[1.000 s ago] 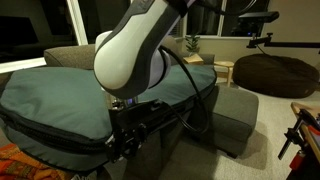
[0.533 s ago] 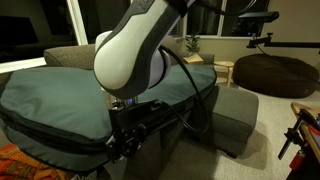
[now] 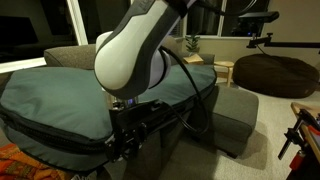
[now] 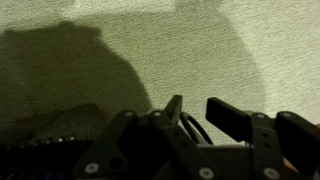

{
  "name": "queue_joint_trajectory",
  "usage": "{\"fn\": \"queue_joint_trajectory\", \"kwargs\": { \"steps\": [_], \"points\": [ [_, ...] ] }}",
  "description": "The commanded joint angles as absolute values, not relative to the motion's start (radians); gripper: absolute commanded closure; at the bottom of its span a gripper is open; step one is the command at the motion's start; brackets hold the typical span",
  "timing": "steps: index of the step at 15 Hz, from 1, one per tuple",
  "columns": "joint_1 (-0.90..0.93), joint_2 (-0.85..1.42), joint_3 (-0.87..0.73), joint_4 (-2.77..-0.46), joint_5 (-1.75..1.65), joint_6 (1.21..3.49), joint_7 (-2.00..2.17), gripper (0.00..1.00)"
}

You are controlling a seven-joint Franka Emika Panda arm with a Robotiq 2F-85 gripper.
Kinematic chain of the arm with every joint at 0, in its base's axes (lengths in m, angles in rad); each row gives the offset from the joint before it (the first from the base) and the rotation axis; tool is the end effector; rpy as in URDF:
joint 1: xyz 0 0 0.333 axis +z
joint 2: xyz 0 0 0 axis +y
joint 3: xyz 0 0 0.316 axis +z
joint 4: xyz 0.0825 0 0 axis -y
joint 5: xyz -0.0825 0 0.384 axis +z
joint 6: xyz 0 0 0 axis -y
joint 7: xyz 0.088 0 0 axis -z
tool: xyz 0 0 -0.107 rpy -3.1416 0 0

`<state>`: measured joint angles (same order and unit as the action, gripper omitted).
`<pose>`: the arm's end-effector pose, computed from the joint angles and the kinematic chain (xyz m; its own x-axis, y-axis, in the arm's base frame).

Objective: Close the zip on the green bag

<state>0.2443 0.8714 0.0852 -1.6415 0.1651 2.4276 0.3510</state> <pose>0.6322 0.2116 0.0989 0.9749 -0.1672 -0.1468 -0.1851 -0.9757 -0.1176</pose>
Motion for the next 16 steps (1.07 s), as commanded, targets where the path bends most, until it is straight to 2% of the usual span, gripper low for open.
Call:
{"fn": "queue_joint_trajectory", "kwargs": {
  "steps": [1, 4, 16],
  "points": [
    [0.245, 0.875, 0.084, -1.636, 0.167, 2.425, 0.35, 0.61],
    [0.244, 0.876, 0.085, -1.636, 0.167, 2.425, 0.348, 0.44],
    [0.243, 0.876, 0.085, -1.636, 0.168, 2.425, 0.347, 0.44]
  ]
}}
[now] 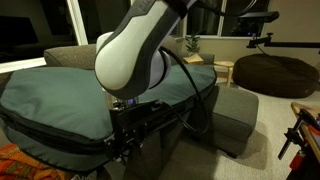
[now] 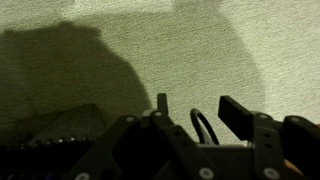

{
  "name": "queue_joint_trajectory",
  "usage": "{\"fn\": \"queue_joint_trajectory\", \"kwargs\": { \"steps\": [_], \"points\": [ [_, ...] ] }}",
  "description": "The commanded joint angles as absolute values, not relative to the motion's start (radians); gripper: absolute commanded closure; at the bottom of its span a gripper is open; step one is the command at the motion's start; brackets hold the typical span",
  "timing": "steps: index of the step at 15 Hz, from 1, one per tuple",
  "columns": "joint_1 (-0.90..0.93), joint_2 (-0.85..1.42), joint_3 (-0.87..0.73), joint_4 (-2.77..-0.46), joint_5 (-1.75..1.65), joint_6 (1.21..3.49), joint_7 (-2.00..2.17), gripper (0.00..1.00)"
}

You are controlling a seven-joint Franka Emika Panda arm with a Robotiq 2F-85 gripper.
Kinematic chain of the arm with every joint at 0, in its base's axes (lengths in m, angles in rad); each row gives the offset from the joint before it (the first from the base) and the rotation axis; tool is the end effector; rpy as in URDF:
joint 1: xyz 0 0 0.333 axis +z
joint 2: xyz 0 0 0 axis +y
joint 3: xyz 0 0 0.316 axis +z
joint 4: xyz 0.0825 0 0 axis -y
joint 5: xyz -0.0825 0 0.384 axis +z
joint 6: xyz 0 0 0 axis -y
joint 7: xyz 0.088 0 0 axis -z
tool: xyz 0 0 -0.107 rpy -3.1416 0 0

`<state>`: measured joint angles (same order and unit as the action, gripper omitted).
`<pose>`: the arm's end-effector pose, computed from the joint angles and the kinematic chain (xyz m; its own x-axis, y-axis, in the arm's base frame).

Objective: Close the zip on the green bag

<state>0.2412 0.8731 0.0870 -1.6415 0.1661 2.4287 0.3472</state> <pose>0.6323 0.2106 0.0979 0.9750 -0.1661 -0.1477 -0.1843 -0.9756 -0.1196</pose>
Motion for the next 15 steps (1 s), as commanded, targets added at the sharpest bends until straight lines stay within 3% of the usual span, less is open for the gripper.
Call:
{"fn": "queue_joint_trajectory", "kwargs": {
  "steps": [1, 12, 13, 15],
  "points": [
    [0.243, 0.876, 0.085, -1.636, 0.168, 2.425, 0.347, 0.44],
    [0.243, 0.876, 0.085, -1.636, 0.168, 2.426, 0.347, 0.44],
    [0.243, 0.876, 0.085, -1.636, 0.168, 2.426, 0.347, 0.19],
    [0.248, 0.866, 0.085, -1.647, 0.166, 2.429, 0.35, 0.13]
  ]
}}
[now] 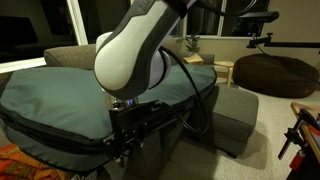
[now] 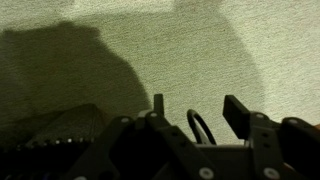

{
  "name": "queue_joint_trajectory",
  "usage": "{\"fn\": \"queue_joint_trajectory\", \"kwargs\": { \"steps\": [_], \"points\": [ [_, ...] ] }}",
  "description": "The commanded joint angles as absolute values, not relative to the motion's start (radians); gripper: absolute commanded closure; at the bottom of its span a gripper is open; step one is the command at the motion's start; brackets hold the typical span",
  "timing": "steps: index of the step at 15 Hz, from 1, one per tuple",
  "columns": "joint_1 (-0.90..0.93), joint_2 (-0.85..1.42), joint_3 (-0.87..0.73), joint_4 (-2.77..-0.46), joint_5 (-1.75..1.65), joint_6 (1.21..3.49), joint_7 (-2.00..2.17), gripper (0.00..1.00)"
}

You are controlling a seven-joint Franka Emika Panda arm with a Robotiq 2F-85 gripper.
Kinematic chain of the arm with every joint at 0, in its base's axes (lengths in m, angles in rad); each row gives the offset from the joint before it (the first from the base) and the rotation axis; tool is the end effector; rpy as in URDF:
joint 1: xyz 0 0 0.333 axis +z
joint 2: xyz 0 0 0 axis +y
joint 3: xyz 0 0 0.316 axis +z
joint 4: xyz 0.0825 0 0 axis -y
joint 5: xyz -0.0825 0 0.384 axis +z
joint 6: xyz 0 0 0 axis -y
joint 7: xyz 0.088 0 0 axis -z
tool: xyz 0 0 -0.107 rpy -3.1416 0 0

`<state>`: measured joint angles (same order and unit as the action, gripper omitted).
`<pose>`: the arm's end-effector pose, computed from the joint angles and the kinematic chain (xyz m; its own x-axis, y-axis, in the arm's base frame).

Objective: Close the zip on the green bag

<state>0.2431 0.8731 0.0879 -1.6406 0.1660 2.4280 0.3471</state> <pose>0.6320 0.2124 0.0982 0.9754 -0.1634 -0.1478 -0.1817 -0.9760 -0.1204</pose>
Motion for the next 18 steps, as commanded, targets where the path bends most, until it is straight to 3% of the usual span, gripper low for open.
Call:
{"fn": "queue_joint_trajectory", "kwargs": {
  "steps": [1, 3, 18],
  "points": [
    [0.254, 0.856, 0.079, -1.662, 0.164, 2.434, 0.361, 0.06],
    [0.261, 0.843, 0.075, -1.678, 0.162, 2.438, 0.369, 0.0],
    [0.296, 0.783, 0.08, -1.756, 0.169, 2.452, 0.412, 0.0]
  ]
}}
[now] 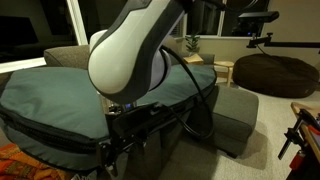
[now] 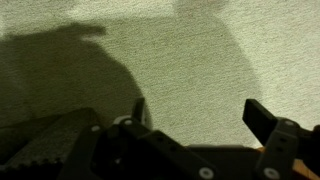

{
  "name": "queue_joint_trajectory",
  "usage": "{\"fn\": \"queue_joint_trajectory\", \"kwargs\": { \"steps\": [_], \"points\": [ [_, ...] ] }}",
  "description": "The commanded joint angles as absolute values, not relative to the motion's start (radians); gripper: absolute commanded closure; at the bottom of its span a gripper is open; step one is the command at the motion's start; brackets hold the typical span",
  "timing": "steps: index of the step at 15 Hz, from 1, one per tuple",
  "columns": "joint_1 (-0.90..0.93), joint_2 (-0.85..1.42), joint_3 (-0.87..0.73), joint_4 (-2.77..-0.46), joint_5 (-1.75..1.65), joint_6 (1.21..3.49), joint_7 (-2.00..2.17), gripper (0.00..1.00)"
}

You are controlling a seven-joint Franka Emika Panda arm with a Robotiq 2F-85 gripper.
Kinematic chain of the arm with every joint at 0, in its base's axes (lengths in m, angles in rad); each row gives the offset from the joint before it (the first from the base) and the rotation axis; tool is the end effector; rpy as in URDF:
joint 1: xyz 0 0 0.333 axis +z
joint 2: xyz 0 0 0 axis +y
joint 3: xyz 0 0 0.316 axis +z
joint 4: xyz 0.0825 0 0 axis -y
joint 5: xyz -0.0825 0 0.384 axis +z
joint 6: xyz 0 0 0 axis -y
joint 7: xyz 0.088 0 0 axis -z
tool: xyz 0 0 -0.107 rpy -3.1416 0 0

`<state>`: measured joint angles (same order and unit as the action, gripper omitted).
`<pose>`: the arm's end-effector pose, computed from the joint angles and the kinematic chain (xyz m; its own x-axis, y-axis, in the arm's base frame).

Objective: Close the zip on the green bag

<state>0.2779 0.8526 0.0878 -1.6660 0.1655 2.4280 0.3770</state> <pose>0.6196 0.2330 0.1024 0.9754 -0.1571 -0.1548 -0.1754 -0.9781 -0.1122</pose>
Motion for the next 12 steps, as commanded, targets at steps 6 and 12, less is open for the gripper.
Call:
{"fn": "queue_joint_trajectory", "kwargs": {
  "steps": [6, 12],
  "points": [
    [0.316, 0.761, 0.057, -1.815, 0.158, 2.555, 0.441, 0.0],
    [0.343, 0.695, 0.029, -1.9, 0.151, 2.596, 0.5, 0.0]
  ]
}}
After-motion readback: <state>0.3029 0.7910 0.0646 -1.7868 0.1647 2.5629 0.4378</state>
